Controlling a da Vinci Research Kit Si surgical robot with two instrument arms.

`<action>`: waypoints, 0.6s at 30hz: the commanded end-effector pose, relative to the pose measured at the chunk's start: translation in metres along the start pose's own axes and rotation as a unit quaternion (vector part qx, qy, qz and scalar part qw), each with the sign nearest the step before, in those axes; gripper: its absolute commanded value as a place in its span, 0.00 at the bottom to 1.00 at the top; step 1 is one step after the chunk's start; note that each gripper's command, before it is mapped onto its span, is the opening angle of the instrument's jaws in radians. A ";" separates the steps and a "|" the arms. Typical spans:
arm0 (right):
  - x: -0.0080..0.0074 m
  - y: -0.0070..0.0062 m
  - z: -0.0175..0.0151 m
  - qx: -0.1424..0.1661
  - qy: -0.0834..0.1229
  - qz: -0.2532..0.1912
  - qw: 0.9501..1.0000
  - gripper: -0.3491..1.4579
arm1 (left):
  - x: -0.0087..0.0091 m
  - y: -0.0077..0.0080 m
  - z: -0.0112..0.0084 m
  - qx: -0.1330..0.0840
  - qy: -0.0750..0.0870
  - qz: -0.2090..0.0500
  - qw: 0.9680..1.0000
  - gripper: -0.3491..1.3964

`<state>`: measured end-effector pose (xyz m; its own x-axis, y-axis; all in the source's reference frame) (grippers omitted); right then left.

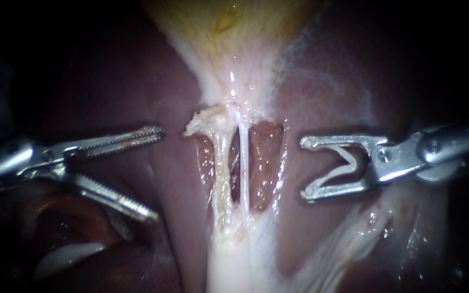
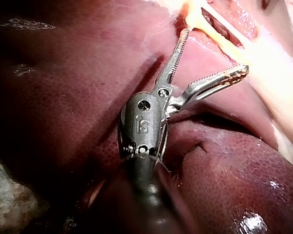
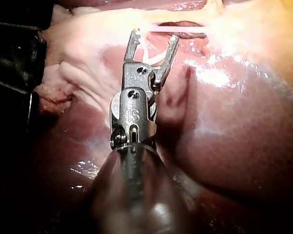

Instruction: Grabbing gallbladder

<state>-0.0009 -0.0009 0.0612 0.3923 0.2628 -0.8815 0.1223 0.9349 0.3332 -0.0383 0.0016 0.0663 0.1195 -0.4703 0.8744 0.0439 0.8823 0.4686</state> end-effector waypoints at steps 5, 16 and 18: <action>0.0001 0.0000 -0.0001 0.000 0.000 0.000 1.000 0.44 | 0.0000 0.0003 -0.0001 0.000 0.000 0.001 1.000 0.98; 0.0001 0.0000 0.0000 0.000 0.000 0.000 1.000 0.44 | 0.0002 0.0036 0.0017 -0.010 0.000 -0.002 1.000 0.96; 0.0001 0.0000 0.0000 0.000 0.000 0.000 1.000 0.44 | 0.0003 0.0044 0.0025 -0.013 0.000 -0.002 1.000 0.96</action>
<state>-0.0009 -0.0009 0.0611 0.3920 0.2625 -0.8817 0.1230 0.9348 0.3331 -0.0408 0.0056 0.0692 0.1195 -0.4727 0.8731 0.0704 0.8812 0.4675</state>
